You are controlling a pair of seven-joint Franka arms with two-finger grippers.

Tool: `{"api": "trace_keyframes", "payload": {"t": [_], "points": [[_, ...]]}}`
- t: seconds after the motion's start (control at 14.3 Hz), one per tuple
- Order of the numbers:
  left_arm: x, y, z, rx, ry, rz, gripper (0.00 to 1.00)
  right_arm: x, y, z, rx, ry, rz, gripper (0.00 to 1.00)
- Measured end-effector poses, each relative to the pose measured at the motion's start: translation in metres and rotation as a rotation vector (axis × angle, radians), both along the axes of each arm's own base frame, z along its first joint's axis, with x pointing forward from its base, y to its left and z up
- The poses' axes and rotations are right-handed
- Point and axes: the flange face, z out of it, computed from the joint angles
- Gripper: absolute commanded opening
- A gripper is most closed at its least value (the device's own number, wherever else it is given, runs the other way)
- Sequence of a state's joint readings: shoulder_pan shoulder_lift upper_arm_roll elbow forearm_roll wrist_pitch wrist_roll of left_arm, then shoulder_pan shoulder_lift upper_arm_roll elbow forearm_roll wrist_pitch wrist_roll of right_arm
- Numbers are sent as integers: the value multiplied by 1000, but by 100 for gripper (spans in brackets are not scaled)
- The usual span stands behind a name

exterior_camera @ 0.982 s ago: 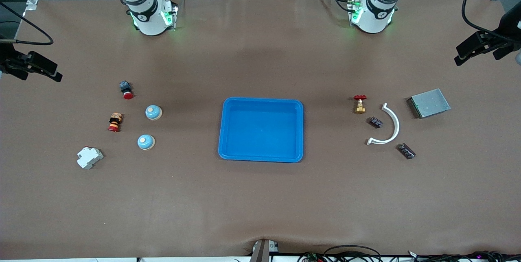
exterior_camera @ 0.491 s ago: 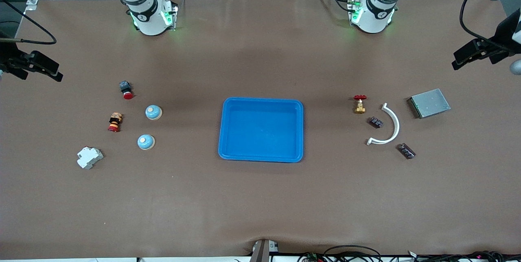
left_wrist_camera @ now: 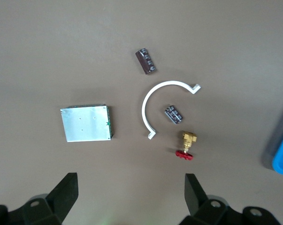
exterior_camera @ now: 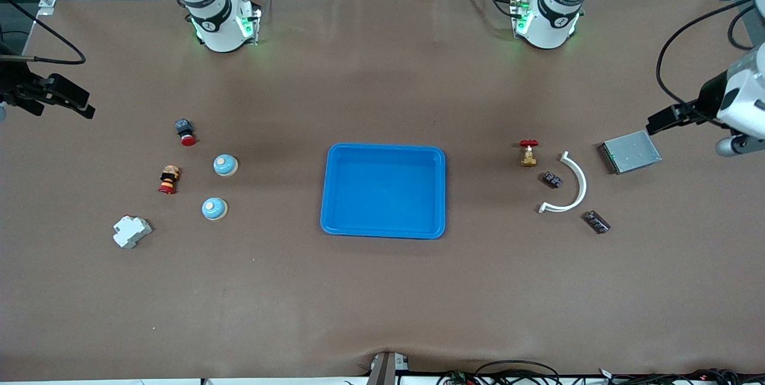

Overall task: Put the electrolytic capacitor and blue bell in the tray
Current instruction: 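Grasp a black capacitor with the left gripper while the right gripper grasps a bell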

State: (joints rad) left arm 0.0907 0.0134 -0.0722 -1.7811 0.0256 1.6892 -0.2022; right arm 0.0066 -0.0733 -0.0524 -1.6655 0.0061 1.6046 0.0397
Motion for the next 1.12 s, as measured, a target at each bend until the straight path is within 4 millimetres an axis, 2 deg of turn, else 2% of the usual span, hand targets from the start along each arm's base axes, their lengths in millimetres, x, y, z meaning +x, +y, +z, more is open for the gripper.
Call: {"api": "trace_keyframes", "payload": {"t": [0.21,0.42,0.77,0.98,1.12], "points": [[-3,-2,-49,7,-4,70,100,0,1,-5,1,11,-8,100],[-10,-5,-93,12,-20,129,100,2,9,-32,2,26,-24,100],[-28,-5,-178,5,-81,177,100,2,51,-125,0,21,-29,100],[-27,-6,-209,5,-78,251,91,-8,55,-182,1,2,-25,100],[-24,-8,-223,6,-78,314,92,-18,54,-216,2,-15,-26,100]]}}
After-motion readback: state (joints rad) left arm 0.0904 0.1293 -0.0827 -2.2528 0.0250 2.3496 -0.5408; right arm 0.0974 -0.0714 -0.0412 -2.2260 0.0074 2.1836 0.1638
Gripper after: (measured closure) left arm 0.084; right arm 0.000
